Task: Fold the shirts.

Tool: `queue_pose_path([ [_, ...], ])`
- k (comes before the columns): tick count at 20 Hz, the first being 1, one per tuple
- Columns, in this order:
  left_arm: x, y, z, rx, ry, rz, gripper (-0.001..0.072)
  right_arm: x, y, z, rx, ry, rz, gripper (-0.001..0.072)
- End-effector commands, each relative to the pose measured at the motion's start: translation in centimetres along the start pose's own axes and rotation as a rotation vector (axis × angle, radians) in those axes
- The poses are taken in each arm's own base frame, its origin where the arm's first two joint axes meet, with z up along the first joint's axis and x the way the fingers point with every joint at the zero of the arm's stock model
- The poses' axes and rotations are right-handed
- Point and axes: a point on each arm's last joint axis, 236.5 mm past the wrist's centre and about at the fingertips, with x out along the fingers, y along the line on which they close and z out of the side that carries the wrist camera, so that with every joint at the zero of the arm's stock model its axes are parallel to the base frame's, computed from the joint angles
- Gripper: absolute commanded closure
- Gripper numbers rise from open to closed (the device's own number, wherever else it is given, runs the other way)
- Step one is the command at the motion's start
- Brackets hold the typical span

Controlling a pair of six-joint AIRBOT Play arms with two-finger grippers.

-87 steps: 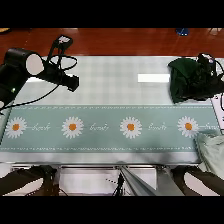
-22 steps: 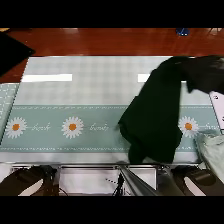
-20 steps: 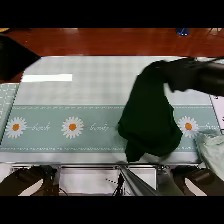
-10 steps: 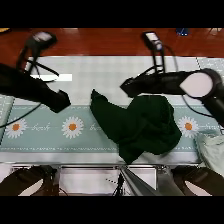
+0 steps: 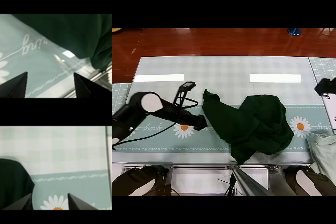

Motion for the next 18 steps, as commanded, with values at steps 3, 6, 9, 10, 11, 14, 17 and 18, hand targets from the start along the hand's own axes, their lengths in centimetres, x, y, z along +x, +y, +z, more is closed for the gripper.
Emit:
queue_pose_path([
  [3,6.3,-1.0,1.3,-0.157,0.005,-0.178,-0.0002,2.5,-3.1,-4.4,0.262,0.053,0.096,0.0166],
  [6,8.8,-1.5,2.0,-0.216,0.015,-0.258,-0.0002,4.1,-1.9,-7.9,0.245,0.15,0.136,0.0166],
  [9,10.4,-1.2,3.1,-0.261,0.001,-0.283,-0.0002,4.7,-0.8,-9.5,0.229,0.194,0.181,0.0166],
  [10,10.8,-1.0,3.3,-0.267,0.003,-0.278,0.0001,4.7,-0.6,-9.6,0.225,0.199,0.186,0.0167],
  [11,11.1,-0.9,3.4,-0.275,0.009,-0.277,0.0098,4.7,-0.5,-9.6,0.225,0.201,0.19,0.0167],
  [14,11.6,-0.4,3.7,-0.287,0.016,-0.273,0.0639,5.1,-0.3,-10.0,0.235,0.227,0.208,0.0166],
  [17,10.6,-0.5,3.6,-0.264,0.033,-0.305,0.068,6.8,0.7,-10.5,0.269,0.279,0.273,0.0166],
  [18,10.1,-0.7,3.5,-0.252,0.044,-0.323,0.068,7.6,1.3,-10.7,0.283,0.301,0.309,0.0166],
])
